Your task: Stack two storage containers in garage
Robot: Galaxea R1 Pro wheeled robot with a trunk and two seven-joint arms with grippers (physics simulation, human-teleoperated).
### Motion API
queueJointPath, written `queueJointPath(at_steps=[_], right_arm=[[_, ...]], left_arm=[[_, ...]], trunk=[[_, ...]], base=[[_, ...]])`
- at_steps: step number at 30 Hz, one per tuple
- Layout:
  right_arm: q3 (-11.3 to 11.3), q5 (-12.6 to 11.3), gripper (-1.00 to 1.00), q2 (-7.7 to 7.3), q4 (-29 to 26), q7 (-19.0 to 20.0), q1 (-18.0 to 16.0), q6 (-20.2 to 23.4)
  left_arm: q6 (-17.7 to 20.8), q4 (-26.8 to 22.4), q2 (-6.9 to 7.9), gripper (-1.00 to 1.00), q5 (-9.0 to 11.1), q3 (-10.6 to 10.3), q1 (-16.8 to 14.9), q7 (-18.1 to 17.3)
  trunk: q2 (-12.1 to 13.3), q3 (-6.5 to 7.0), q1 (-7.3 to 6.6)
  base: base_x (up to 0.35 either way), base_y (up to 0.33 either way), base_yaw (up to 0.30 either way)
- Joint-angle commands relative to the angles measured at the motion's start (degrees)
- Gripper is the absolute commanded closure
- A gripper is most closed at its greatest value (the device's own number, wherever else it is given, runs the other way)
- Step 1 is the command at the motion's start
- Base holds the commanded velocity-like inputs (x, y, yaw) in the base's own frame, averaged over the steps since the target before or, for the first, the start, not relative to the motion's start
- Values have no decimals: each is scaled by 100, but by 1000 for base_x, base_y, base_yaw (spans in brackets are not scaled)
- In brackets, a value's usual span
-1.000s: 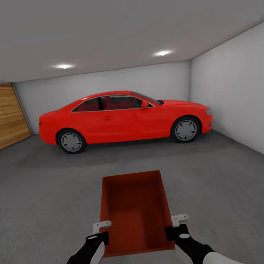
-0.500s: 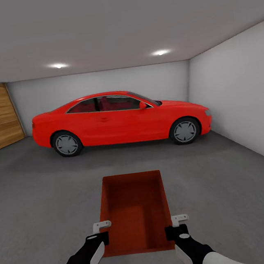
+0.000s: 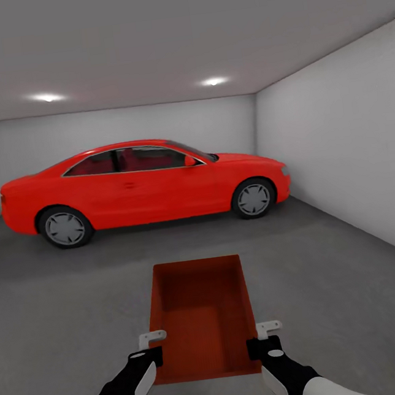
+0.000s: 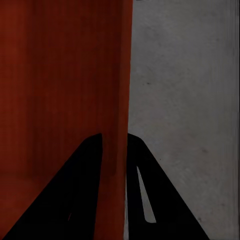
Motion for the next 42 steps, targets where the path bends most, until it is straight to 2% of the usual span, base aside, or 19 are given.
queueJointPath(at_steps=[1,42], right_arm=[[-60,-126,100,-1,12,-21,-3,-19],[-60,-135,100,-13,12,-21,-3,-24]], left_arm=[[-15,-33,368,100,-131,236,-6,72],[-20,-4,366,100,-131,242,-6,63]], trunk=[[-4,-7,4],[-4,-7,4]], base=[[320,0,-256],[321,0,-256]])
